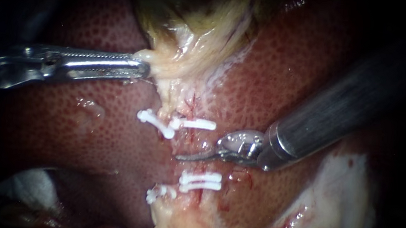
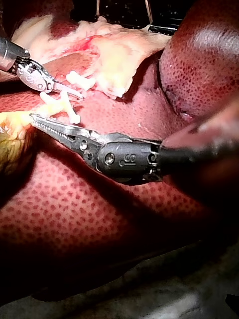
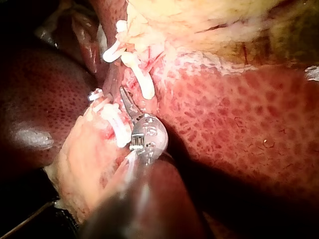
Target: Go back from the cut right tube
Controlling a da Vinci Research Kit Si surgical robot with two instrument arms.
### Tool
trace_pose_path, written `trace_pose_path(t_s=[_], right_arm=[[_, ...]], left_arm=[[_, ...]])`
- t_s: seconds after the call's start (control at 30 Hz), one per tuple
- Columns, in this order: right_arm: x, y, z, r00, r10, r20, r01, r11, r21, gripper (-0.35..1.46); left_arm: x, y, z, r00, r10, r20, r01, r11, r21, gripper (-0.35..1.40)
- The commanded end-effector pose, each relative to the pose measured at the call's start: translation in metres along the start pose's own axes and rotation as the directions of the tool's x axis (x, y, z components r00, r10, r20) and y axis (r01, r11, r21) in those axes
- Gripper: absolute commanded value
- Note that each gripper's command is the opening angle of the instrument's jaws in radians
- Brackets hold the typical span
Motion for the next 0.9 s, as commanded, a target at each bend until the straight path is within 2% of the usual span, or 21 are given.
trace_pose_path(t_s=[0.03, 0.13, 0.27, 0.3, 0.47, 0.5, 0.6, 0.8, 0.9], right_arm=[[0.0, -0.0001, 0.0, 1.0, 0.001, 0.001, -0.001, 1.0, 0.001, -0.35], [-0.0001, -0.0002, -0.0002, 1.0, 0.012, 0.0, -0.012, 1.0, 0.002, -0.35], [-0.0005, -0.0007, -0.0005, 0.998, 0.004, -0.057, -0.003, 1.0, 0.013, -0.35], [-0.0005, -0.0008, -0.0005, 0.998, 0.002, -0.068, -0.001, 1.0, 0.016, -0.3], [-0.0005, -0.0012, -0.0005, 0.996, -0.001, -0.085, 0.003, 1.0, 0.022, 0.69], [-0.0005, -0.0012, -0.0005, 0.996, -0.001, -0.088, 0.003, 1.0, 0.023, 0.83], [-0.0005, -0.0012, -0.0005, 0.995, -0.002, -0.096, 0.004, 1.0, 0.025, 1.08], [-0.0005, -0.0012, -0.0005, 0.995, -0.003, -0.103, 0.005, 1.0, 0.021, 1.24], [-0.0005, -0.0017, -0.0005, 0.994, -0.005, -0.113, 0.003, 1.0, -0.019, 1.38]], left_arm=[[0.0, 0.0, 0.0, 1.0, 0.0, 0.0, 0.0, 1.0, 0.0, -0.35], [0.0, 0.0, 0.0, 1.0, 0.0, 0.0, 0.0, 1.0, 0.0, -0.35], [-0.0001, 0.0, 0.0, 1.0, 0.0, 0.0, 0.0, 1.0, 0.001, -0.35], [-0.0001, 0.0, 0.0, 1.0, 0.0, 0.0, 0.0, 1.0, 0.001, -0.35], [-0.0001, 0.0, 0.0, 1.0, 0.0, 0.0, 0.0, 1.0, 0.001, -0.35], [-0.0001, 0.0, 0.0, 1.0, 0.0, 0.0, 0.0, 1.0, 0.0, -0.35], [-0.0001, 0.0, 0.0, 1.0, 0.0, 0.0, 0.0, 1.0, 0.0, -0.35], [-0.0001, -0.0001, 0.0, 1.0, 0.001, 0.0, -0.001, 1.0, 0.0, -0.35], [-0.0002, -0.0001, 0.0, 1.0, 0.001, 0.0, -0.001, 1.0, 0.0, -0.35]])
